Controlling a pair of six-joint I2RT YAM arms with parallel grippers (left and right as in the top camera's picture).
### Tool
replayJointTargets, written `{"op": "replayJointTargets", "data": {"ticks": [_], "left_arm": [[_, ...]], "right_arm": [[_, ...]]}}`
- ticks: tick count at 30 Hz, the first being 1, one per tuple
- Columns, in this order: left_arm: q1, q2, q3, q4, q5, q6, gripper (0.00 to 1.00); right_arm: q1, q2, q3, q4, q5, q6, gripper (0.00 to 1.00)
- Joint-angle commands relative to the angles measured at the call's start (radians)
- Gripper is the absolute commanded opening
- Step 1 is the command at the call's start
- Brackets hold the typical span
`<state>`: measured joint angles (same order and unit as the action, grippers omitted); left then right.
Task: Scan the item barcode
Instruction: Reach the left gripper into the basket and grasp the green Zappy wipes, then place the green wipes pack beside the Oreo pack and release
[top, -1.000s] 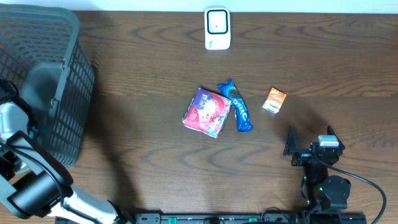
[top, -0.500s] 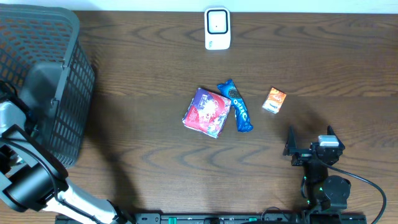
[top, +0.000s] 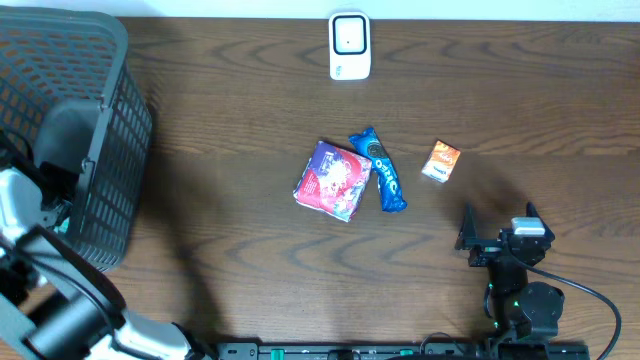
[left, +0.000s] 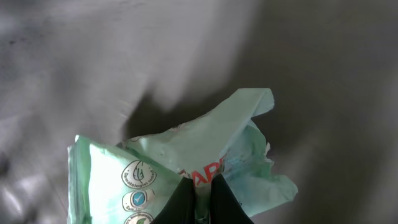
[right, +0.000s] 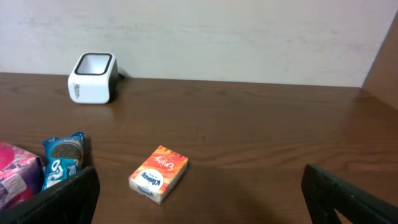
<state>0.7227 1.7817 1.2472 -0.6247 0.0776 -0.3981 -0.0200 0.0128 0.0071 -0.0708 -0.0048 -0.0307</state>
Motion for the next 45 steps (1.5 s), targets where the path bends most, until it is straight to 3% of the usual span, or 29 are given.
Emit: {"op": "replayJointTargets", "data": {"ticks": [1,10,13,17,20,24,29,32,42,43,45], "left_arm": [[-0.006,-0.204,0.009,0.041,0.162,0.012,0.08],[-0.008,-0.623,0.010,0.225,0.343,-0.134,0.07],[-0.045,-0.729,0.010,0.269,0.467,-0.191,0.07],[-0.221,-0.800,0.010,0.271,0.571,-0.212,0.07],[-0.439,-0.805,0.010,0.270,0.570,-0.131,0.07],[-0.746,-0.756,0.009,0.265,0.546,0.052,0.07],[-1.049,-0.596,0.009,0.271,0.296,0.076,0.07],[-1.176,-0.464,0.009,0.303,0.192,0.072,0.07],[-1.395,-0.055,0.009,0.594,0.191,-0.032,0.09],[-1.404,-0.031,0.009,0.612,0.191,-0.040,0.17],[-1.420,0.008,0.009,0.631,0.191,-0.045,0.47]], "right_arm": [[-0.007,-0.004,-0.002,-0.005,-0.004,-0.008,0.99],[-0.007,-0.004,-0.002,-0.005,-0.005,-0.008,0.99],[-0.007,-0.004,-0.002,-0.005,-0.004,-0.008,0.99],[-0.007,-0.004,-0.002,-0.005,-0.004,-0.008,0.99],[-0.007,-0.004,-0.002,-0.005,-0.004,-0.008,0.99],[-0.007,-0.004,-0.002,-0.005,-0.005,-0.008,0.99],[-0.007,-0.004,-0.002,-0.005,-0.005,-0.008,0.99],[-0.007,-0.004,-0.002,-0.005,-0.005,-0.008,0.99],[-0.007,-0.004,-0.002,-0.005,-0.005,-0.008,0.99],[-0.007,-0.004,-0.002,-0.005,-0.004,-0.008,0.99],[-0.007,-0.004,-0.002,-0.005,-0.005,-0.008,0.99]]}}
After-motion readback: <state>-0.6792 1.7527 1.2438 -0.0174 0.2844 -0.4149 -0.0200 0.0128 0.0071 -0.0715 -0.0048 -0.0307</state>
